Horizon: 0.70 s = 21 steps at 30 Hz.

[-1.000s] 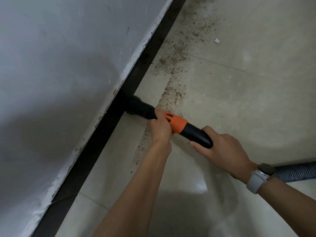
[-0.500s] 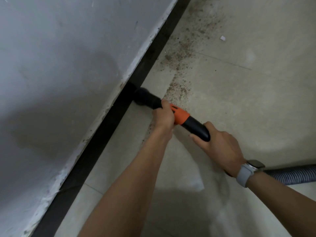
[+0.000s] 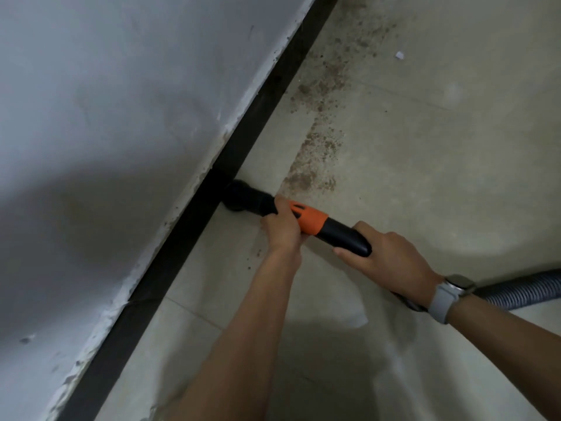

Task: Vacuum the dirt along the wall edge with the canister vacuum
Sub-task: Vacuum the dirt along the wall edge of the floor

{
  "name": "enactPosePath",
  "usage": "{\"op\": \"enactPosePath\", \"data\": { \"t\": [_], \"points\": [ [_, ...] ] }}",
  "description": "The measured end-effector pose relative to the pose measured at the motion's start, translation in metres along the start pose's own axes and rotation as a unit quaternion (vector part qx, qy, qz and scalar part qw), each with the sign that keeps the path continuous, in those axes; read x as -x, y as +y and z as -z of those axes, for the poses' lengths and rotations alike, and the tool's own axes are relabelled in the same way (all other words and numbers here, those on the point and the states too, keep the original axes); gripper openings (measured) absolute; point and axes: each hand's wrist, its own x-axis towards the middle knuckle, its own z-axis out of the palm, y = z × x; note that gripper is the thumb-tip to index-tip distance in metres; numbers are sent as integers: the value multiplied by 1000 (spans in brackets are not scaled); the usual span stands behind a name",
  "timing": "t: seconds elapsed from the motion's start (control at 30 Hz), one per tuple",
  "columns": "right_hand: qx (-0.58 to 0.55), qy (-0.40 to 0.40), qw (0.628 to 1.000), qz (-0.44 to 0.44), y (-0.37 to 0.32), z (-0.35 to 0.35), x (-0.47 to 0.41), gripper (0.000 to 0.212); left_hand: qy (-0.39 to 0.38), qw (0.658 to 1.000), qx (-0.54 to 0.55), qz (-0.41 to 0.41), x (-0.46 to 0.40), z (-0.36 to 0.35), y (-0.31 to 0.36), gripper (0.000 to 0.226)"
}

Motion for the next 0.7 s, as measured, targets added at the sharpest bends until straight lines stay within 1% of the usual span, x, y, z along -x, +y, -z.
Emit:
{"op": "enactPosePath", "data": {
  "t": [0.13, 0.23, 0.37, 0.47, 0.6, 0.7],
  "points": [
    [35, -50, 997, 53, 1, -2, 24, 36, 17, 997, 64, 30, 33, 33, -26, 48],
    [41, -75, 994, 66, 6, -2, 41, 37, 28, 994, 91, 51, 52, 44, -43, 48],
    [59, -109, 990, 68, 16, 6, 58, 36, 44, 989, 112, 85, 72, 42, -59, 47],
    [90, -100, 989, 63, 22, 15, 65, 38, 34, 989, 111, 92, 80, 32, -61, 47],
    [122, -60, 990, 47, 24, 24, 67, 41, 14, 992, 89, 90, 78, 13, -52, 48],
    [121, -28, 992, 26, 23, 32, 61, 39, -9, 993, 74, 88, 73, -3, -39, 50]
  ]
}}
